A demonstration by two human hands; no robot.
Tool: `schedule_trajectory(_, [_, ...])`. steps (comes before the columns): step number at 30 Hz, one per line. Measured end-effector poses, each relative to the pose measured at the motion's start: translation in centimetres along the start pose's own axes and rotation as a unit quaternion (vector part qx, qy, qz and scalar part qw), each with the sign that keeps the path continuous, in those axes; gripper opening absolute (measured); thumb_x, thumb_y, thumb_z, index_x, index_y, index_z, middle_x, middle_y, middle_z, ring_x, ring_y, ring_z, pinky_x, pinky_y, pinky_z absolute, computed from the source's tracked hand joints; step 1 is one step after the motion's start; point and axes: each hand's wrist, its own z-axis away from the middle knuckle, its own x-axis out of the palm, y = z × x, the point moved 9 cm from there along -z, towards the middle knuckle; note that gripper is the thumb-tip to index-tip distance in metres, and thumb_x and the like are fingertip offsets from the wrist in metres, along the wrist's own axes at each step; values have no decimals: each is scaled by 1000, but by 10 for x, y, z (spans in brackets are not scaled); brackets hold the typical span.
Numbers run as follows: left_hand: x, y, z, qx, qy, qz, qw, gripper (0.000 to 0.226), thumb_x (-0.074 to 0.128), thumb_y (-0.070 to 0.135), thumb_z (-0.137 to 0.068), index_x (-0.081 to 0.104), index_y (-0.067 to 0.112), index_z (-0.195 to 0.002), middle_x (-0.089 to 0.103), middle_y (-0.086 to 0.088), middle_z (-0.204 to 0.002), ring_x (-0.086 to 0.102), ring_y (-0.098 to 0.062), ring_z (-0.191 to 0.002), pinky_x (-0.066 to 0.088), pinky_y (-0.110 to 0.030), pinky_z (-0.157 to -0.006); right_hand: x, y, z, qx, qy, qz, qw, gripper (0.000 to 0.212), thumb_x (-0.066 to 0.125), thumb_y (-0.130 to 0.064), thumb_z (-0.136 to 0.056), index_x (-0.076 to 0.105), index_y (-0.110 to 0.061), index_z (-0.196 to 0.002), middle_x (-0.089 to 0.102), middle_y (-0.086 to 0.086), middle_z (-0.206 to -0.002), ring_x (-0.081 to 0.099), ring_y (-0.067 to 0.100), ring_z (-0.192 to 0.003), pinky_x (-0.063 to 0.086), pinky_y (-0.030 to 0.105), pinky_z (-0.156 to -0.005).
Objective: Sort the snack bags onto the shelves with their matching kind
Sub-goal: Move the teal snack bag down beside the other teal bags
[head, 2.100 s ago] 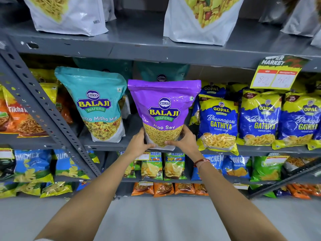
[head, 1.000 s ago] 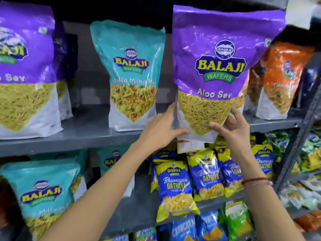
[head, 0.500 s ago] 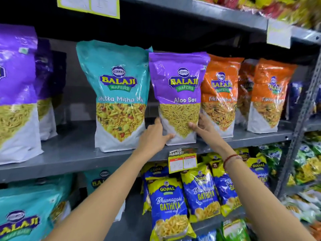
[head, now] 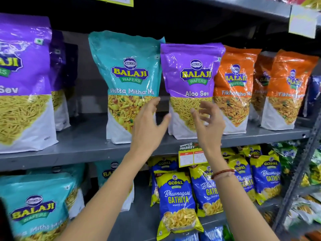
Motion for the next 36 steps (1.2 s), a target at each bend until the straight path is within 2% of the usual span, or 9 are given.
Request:
schedule_trajectory(5, [-71, -16, -3, 37, 139, 21, 989, 20, 63, 14, -85, 65, 11, -105, 64, -5, -101, 60, -9, -89, 52, -25, -80, 79, -19, 23, 11, -156, -30, 987, 49, 69, -33, -78, 55, -11, -119, 62, 5, -111, 60, 18, -101, 52, 26, -78])
schedule_trajectory(8, [-94, -33, 2, 36, 169, 20, 985, 12, 61, 11, -86, 68, 11, -96, 62, 2, -98, 61, -11, -86, 52, -25, -70, 116, -6, 41, 64, -241, -18, 968, 73, 74, -42, -74, 42, -13, -133, 55, 5, -126, 54, 18, -114, 50, 34, -91])
schedule_trajectory(11, [-106, -60, 6, -9, 171, 27, 985, 15, 63, 13, -85, 66, 13, -99, 58, 5, -98, 62, -17, -92, 53, -26, -67, 136, 3, 53, 107, -300, -22, 948, 95, 76, -54, -67, 30, -18, -141, 45, -2, -142, 44, 13, -128, 41, 27, -104])
schedule_trajectory(13, [-104, -78, 8, -57, 136, 21, 989, 24, 66, 18, -85, 63, 13, -108, 59, 2, -104, 60, -16, -96, 50, -18, -69, 141, -2, 56, 115, -325, -32, 938, 91, 78, -46, -68, 28, -22, -140, 44, -14, -133, 43, 3, -120, 38, 12, -92])
schedule_trajectory(14, [-102, -85, 9, -78, 116, 17, 990, 31, 67, 21, -84, 60, 12, -112, 60, -1, -109, 59, -15, -97, 49, -16, -71, 142, -4, 56, 119, -335, -35, 934, 90, 78, -42, -69, 27, -23, -141, 43, -16, -128, 41, 1, -116, 35, 12, -89])
schedule_trajectory(19, [-81, -100, 9, -147, -22, 25, 989, 59, 70, 30, -82, 44, 14, -133, 58, -3, -129, 54, -15, -115, 41, -22, -91, 144, -6, 55, 139, -327, -27, 934, 96, 83, -39, -64, 29, -20, -140, 48, -5, -136, 46, 10, -119, 36, 23, -94])
schedule_trajectory(22, [-79, -101, 11, -163, -34, 48, 985, 67, 71, 32, -80, 41, 14, -137, 55, -6, -135, 52, -19, -122, 43, -32, -101, 140, -11, 56, 140, -305, -34, 941, 92, 86, -36, -60, 36, -19, -136, 53, -6, -127, 49, 8, -111, 41, 25, -93])
schedule_trajectory(29, [-103, -90, 25, -132, 1, 85, 988, 69, 77, 35, -73, 48, 17, -133, 63, -3, -125, 59, -13, -113, 50, -23, -91, 127, -32, 66, 123, -286, -63, 948, 87, 88, -39, -55, 45, -22, -128, 60, -6, -125, 56, 9, -113, 48, 35, -99])
schedule_trajectory(36, [-136, -68, 60, -112, 23, 105, 988, 61, 81, 28, -69, 51, 26, -122, 63, 12, -115, 59, 1, -106, 47, -12, -87, 108, -66, 97, 95, -283, -92, 950, 91, 89, -38, -53, 43, -25, -131, 61, -8, -125, 57, 2, -112, 48, 24, -96])
